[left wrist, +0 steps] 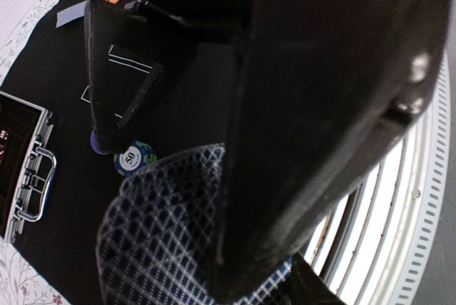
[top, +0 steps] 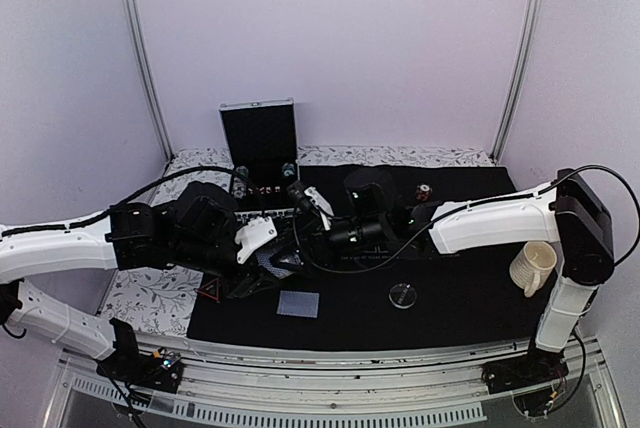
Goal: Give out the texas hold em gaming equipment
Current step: Pick up the poker card from the face-down deck piles.
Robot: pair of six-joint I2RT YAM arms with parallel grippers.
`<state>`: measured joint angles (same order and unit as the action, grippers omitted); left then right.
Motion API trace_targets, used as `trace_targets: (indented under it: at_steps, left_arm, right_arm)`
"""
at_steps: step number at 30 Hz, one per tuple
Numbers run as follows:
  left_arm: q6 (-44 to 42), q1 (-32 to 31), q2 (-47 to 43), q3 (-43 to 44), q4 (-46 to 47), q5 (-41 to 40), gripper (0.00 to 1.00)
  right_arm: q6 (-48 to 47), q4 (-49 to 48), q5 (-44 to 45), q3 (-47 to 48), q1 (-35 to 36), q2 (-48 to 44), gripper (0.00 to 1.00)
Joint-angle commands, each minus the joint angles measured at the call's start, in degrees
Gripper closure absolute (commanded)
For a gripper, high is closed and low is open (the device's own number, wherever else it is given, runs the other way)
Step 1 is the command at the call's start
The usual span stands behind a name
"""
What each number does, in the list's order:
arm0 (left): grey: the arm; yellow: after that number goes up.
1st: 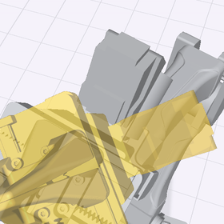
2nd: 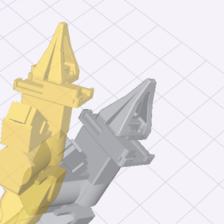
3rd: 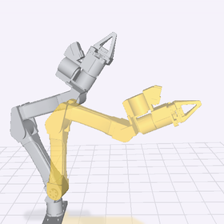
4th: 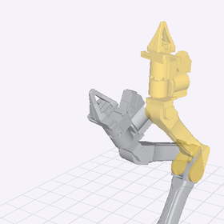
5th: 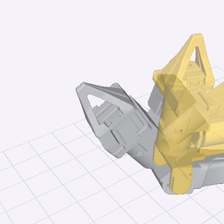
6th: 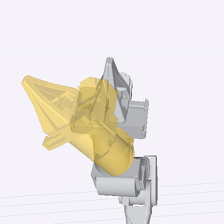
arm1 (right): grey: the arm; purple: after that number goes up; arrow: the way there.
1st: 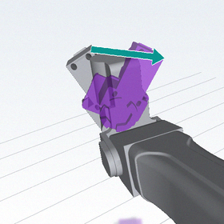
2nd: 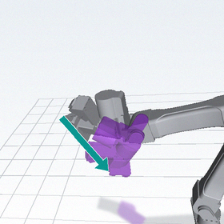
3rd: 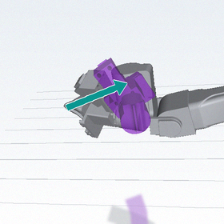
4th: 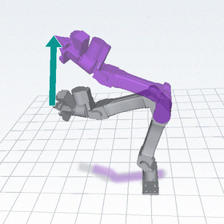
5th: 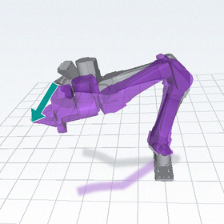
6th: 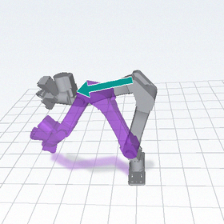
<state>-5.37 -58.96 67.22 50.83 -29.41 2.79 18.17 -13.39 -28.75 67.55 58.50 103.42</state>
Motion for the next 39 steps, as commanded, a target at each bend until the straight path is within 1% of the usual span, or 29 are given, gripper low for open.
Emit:
trace_targets:
  at_steps: [1,4,9,17,22,25,31,39]
  left_arm:
    - [-0.6,0.7,-1.4,-0.2,1.1,0.9,0.55]
    - [-0.6,0.7,-1.7,-0.3,1.1,1.0,0.56]
    - [-0.6,0.8,-1.7,-0.3,1.2,0.9,0.56]
    - [-0.6,0.7,-1.5,-0.3,1.2,0.9,0.56]
    - [-0.6,0.7,-1.2,-0.3,1.2,0.9,0.56]
    - [-0.6,0.7,-1.1,-0.3,1.2,0.9,0.57]
    - [-0.5,0.7,-0.4,-0.3,1.0,0.8,0.56]
    - [-0.5,0.7,0.1,-0.3,0.9,0.3,0.56]
  right_arm:
    - [-0.9,0.8,3.6,1.3,0.2,1.0,0.01]
    - [-2.2,3.3,6.4,0.9,0.1,-0.1,0.01]
    - [-3.4,6.3,8.3,0.4,-0.2,-1.8,0.04]
    - [-4.2,9.2,8.9,-1.0,-0.5,-4.1,0.07]
    - [-4.8,10.3,8.5,-1.3,-0.5,-5.5,0.12]
    - [-4.9,10.3,7.1,-1.3,-0.5,-5.9,0.18]
    - [-4.7,9.7,3.1,-0.8,-0.6,-5.4,0.35]
    - [-4.9,10.2,2.2,-1.0,-0.5,-6.1,0.65]
